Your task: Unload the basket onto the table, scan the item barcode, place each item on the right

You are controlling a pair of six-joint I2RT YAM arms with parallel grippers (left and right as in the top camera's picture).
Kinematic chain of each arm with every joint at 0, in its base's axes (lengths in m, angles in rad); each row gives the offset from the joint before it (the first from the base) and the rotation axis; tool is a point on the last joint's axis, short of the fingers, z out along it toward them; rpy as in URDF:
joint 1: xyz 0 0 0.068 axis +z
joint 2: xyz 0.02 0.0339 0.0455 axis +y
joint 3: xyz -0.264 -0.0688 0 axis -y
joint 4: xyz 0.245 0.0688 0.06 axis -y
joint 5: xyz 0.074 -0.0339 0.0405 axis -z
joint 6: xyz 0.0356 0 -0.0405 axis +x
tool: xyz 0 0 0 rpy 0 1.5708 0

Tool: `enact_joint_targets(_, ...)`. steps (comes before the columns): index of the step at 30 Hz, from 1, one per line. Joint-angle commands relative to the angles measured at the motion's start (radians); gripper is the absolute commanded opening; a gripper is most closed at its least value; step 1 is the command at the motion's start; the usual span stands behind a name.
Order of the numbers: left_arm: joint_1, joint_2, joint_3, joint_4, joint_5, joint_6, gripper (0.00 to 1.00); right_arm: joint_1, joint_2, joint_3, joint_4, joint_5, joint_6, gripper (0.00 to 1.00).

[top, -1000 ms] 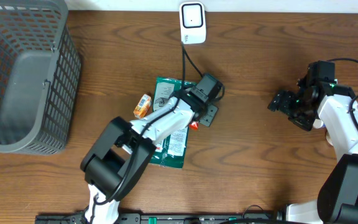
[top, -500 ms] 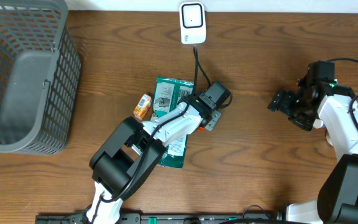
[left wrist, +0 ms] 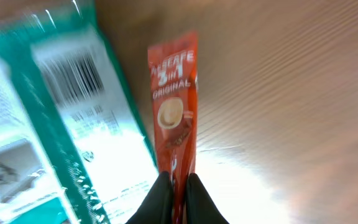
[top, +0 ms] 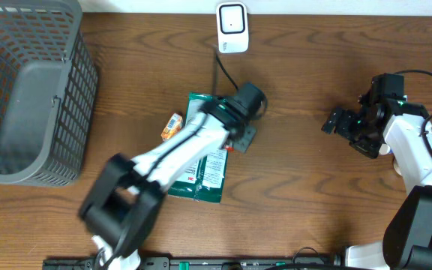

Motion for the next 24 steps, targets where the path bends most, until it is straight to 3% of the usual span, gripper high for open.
enact_joint_targets(1, 0.093, -0.141, 0.049, -0.013, 0.333, 0.006, 0.07, -0.002, -0.021, -0.006, -0.001, 0.01, -0.013, 0.99)
enact_joint_targets(4, 0.198, -0.201, 0.049, -0.024, 0.546, 0.006, 0.07, -0.001, -0.021, -0.006, -0.001, 0.01, -0.012, 0.99)
enact_joint_targets(9, 0.292, -0.211, 0.048, -0.037, 0.682, 0.006, 0.07, -0.001, -0.021, -0.006, -0.001, 0.01, -0.013, 0.99)
enact_joint_targets(14, 0.301, -0.2, 0.047, -0.055, 0.636, 0.011, 0.07, -0.001, -0.021, -0.006, -0.001, 0.01, -0.012, 0.99)
enact_joint_targets(17, 0.257, -0.199, 0.034, -0.089, 0.48, 0.03, 0.08, -0.001, -0.021, -0.006, -0.001, 0.01, -0.012, 0.99)
enact_joint_targets(18, 0.235, -0.198, 0.028, -0.103, 0.412, 0.038, 0.11, -0.001, -0.021, -0.006, -0.001, 0.009, -0.012, 0.99)
enact_joint_targets(21, 0.156, -0.187, 0.013, -0.133, 0.234, 0.061, 0.49, -0.001, -0.021, -0.006, -0.001, 0.009, -0.012, 0.99)
enact_joint_targets(22, 0.126, -0.179, 0.01, -0.139, 0.175, 0.067, 0.56, -0.001, -0.021, -0.006, 0.0, 0.009, -0.012, 0.99)
enact_joint_targets(24, 0.064, -0.148, 0.008, -0.141, 0.056, 0.081, 0.6, -0.001, -0.021, -0.006, 0.0, 0.009, -0.012, 0.99)
